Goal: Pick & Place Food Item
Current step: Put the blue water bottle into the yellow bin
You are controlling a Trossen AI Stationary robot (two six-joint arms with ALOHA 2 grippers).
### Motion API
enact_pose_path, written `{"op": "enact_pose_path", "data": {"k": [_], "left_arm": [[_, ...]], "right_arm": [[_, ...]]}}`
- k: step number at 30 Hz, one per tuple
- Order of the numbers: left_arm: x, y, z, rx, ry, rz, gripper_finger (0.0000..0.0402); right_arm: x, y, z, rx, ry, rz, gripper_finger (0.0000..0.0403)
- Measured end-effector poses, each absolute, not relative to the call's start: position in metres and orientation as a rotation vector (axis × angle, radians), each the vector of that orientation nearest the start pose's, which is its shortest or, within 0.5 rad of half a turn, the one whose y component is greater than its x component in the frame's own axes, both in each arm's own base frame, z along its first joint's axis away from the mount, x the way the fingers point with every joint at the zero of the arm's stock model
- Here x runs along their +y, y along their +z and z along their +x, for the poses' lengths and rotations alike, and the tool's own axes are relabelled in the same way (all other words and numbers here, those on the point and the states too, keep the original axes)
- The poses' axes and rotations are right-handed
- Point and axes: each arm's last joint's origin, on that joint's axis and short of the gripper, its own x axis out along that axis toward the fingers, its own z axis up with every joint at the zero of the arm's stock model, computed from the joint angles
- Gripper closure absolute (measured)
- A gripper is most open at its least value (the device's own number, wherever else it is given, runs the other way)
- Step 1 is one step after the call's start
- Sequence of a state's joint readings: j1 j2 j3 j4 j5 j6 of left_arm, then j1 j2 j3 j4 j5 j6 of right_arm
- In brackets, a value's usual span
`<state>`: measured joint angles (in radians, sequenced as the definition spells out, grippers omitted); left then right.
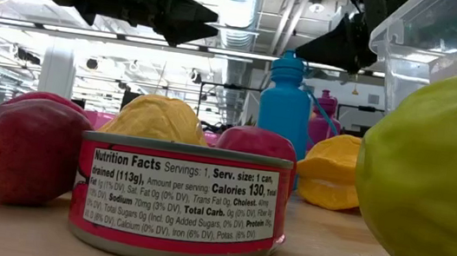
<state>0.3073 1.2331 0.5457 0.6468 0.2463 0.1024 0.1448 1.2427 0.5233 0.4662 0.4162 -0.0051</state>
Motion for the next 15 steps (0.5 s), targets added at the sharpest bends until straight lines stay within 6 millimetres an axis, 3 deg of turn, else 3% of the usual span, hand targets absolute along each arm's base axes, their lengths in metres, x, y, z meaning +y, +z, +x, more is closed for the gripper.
{"op": "enact_pose_path", "data": {"k": [9,15], "left_arm": [[0.0706,0.2396,0.2459,0.042,0.059,0.091,0.0124],[0.0706,0.2396,0.2459,0.042,0.059,0.091,0.0124]], "right_arm": [[0.0223,0.2233,0.2545,0.270,-0.286,-0.077,0.0259],[0.0205,0.2219,0.2556,0.274,-0.301,-0.070,0.0220]]}}
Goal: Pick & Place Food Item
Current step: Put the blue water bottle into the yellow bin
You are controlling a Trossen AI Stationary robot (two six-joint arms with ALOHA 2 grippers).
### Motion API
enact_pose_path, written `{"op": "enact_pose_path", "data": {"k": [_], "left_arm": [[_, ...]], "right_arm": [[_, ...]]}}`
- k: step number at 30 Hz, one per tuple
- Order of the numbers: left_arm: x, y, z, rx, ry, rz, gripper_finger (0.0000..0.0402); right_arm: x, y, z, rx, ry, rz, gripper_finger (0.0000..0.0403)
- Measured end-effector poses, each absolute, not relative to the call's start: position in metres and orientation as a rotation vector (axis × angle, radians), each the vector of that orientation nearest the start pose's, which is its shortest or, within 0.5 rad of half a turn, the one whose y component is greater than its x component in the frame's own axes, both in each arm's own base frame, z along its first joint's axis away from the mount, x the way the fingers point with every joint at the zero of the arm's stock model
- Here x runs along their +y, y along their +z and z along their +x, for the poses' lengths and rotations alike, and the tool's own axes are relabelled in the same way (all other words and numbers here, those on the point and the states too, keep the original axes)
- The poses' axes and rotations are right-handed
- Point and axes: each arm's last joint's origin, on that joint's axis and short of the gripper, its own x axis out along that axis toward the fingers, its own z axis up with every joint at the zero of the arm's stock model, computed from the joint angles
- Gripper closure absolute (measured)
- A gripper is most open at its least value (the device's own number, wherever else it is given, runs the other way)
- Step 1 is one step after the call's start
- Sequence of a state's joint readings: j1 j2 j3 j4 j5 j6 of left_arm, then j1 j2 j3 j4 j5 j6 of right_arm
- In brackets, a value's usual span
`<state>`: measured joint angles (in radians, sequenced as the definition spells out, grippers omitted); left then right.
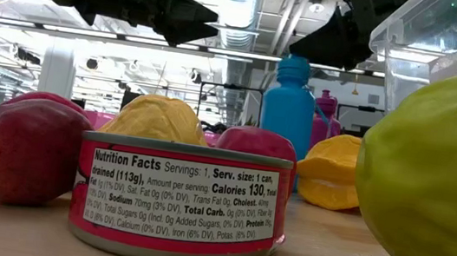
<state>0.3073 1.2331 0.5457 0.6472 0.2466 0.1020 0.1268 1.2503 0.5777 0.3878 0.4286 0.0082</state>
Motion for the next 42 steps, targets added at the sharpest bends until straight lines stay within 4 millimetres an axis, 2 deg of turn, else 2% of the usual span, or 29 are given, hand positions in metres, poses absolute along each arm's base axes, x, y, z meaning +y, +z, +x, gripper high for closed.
{"op": "enact_pose_path", "data": {"k": [9,18,27,32,42], "left_arm": [[0.071,0.240,0.246,0.041,0.058,0.091,0.0124],[0.071,0.240,0.246,0.036,0.059,0.092,0.0124],[0.071,0.240,0.246,0.036,0.059,0.091,0.0124],[0.071,0.240,0.246,0.036,0.059,0.090,0.0124],[0.071,0.240,0.246,0.037,0.063,0.090,0.0124]], "right_arm": [[0.019,0.221,0.256,0.280,-0.311,-0.061,0.0223],[0.015,0.205,0.265,0.220,-0.328,-0.062,0.0225],[0.016,0.205,0.265,0.212,-0.322,-0.068,0.0240],[0.016,0.205,0.265,0.212,-0.321,-0.068,0.0266],[0.016,0.206,0.265,0.207,-0.321,-0.065,0.0349]]}}
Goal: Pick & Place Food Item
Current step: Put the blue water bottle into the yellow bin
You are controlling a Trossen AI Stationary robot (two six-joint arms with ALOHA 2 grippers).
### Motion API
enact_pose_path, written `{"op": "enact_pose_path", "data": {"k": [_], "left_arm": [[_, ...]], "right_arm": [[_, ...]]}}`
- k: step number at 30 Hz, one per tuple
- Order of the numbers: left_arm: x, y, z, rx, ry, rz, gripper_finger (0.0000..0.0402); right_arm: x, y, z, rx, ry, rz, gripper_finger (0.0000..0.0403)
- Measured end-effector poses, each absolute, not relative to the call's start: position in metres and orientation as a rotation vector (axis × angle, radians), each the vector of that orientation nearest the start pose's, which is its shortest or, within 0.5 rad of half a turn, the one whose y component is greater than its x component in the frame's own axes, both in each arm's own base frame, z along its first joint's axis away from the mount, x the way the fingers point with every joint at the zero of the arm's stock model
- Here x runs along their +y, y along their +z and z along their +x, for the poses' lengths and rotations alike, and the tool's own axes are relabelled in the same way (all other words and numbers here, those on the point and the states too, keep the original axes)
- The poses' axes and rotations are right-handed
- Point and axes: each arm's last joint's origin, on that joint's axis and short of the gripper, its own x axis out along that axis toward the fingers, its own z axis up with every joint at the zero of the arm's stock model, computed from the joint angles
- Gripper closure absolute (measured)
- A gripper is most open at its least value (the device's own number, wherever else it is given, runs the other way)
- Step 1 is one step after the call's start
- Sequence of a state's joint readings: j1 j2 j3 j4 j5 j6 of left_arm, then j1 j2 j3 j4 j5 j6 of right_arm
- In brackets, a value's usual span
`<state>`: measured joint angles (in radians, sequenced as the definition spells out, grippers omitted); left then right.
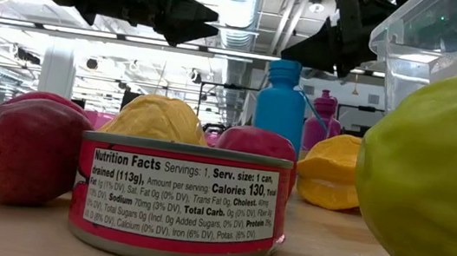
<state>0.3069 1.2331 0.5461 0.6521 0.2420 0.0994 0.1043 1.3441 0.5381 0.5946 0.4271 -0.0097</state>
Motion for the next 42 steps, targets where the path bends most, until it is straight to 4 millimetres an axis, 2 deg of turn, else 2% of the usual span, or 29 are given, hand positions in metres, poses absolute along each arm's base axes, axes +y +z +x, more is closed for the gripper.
{"op": "enact_pose_path", "data": {"k": [4,12,21,35,42], "left_arm": [[0.071,0.240,0.246,0.037,0.064,0.090,0.0124],[0.071,0.240,0.246,0.037,0.066,0.090,0.0124],[0.071,0.240,0.246,0.038,0.066,0.089,0.0124],[0.071,0.240,0.246,0.038,0.066,0.089,0.0124],[0.071,0.240,0.246,0.038,0.066,0.089,0.0124]], "right_arm": [[0.016,0.206,0.265,0.206,-0.321,-0.065,0.0364],[0.018,0.211,0.266,0.198,-0.313,-0.069,0.0363],[0.023,0.243,0.265,0.163,-0.293,-0.072,0.0363],[0.040,0.304,0.261,0.318,-0.432,-0.084,0.0363],[0.047,0.310,0.257,0.294,-0.558,-0.091,0.0363]]}}
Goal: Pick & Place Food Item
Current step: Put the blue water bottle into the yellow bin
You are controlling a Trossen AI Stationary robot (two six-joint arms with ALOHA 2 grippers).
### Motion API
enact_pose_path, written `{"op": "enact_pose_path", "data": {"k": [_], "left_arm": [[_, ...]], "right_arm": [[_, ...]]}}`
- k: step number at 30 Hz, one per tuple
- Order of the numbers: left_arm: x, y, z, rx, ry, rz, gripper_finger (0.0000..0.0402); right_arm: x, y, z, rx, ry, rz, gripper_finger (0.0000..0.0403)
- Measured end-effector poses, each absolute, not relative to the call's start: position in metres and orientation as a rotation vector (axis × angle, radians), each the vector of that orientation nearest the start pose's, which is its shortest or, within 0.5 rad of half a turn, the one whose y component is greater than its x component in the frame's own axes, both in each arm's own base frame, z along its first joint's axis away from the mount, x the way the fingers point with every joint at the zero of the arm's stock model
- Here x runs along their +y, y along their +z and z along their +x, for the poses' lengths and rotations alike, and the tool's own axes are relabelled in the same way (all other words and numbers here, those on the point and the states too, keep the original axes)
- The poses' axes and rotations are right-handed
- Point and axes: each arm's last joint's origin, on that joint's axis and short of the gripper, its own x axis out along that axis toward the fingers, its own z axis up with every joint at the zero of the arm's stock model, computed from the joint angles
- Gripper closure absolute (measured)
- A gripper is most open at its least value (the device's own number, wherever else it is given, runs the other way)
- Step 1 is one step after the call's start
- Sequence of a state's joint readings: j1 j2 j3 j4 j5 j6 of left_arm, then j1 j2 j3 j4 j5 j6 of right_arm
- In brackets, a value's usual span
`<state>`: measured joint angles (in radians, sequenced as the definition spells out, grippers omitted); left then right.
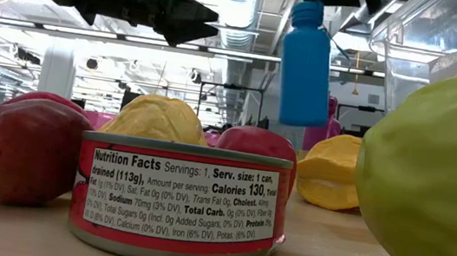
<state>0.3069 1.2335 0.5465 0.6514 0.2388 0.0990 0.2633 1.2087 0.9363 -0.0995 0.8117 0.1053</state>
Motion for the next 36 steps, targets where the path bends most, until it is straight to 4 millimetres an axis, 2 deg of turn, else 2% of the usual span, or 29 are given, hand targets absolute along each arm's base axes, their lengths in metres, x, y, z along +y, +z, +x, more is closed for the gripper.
{"op": "enact_pose_path", "data": {"k": [10,24,30,36], "left_arm": [[0.071,0.240,0.246,0.038,0.066,0.089,0.0124],[0.071,0.240,0.246,0.038,0.066,0.090,0.0124],[0.071,0.240,0.246,0.038,0.066,0.090,0.0124],[0.071,0.240,0.246,0.038,0.066,0.090,0.0124]], "right_arm": [[0.040,0.324,0.259,0.176,-0.718,-0.103,0.0363],[-0.003,0.342,0.259,0.080,-1.067,-0.134,0.0363],[-0.012,0.351,0.258,0.051,-1.123,-0.157,0.0363],[-0.012,0.373,0.257,0.019,-1.126,-0.175,0.0363]]}}
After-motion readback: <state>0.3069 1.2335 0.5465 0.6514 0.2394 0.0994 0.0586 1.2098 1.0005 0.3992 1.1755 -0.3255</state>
